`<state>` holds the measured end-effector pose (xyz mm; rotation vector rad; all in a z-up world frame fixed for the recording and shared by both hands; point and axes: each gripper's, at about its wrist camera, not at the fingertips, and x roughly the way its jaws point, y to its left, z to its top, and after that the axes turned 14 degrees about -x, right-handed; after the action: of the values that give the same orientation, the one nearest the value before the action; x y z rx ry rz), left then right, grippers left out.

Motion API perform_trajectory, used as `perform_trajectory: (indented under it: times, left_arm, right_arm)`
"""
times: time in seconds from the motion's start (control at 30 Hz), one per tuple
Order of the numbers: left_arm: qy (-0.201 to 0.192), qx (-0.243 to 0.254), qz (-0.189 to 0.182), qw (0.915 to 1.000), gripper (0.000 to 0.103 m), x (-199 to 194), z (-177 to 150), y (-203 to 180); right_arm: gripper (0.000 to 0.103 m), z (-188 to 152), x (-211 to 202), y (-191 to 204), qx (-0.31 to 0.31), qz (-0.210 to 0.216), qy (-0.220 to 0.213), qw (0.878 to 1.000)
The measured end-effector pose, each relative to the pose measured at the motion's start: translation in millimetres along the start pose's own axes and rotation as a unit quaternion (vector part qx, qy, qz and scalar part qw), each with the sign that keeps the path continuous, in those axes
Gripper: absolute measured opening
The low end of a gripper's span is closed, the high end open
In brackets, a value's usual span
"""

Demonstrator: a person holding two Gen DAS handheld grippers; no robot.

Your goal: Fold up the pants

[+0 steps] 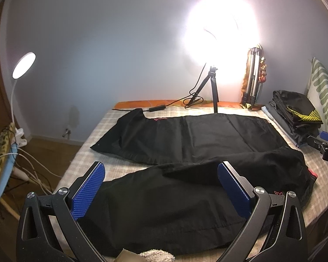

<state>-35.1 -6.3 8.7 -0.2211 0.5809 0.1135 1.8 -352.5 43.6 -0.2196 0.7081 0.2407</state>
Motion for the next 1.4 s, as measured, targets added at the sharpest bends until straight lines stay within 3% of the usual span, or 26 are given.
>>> perform_trajectory:
  times: [0.57,1.4]
  left_arm:
    - [-0.025,0.015,-0.001,0.9996,0.102,-38,-17,-4]
    - [-0.035,0.015,0.0,0.9993,0.102,-42,-17,-5]
  right_arm:
    - [0.1,-6,-43,10,-0.009,-0.005,-0.021,1.0]
    - [0.1,-5,-47,11,-0.007,0.001,-0.022,1.0]
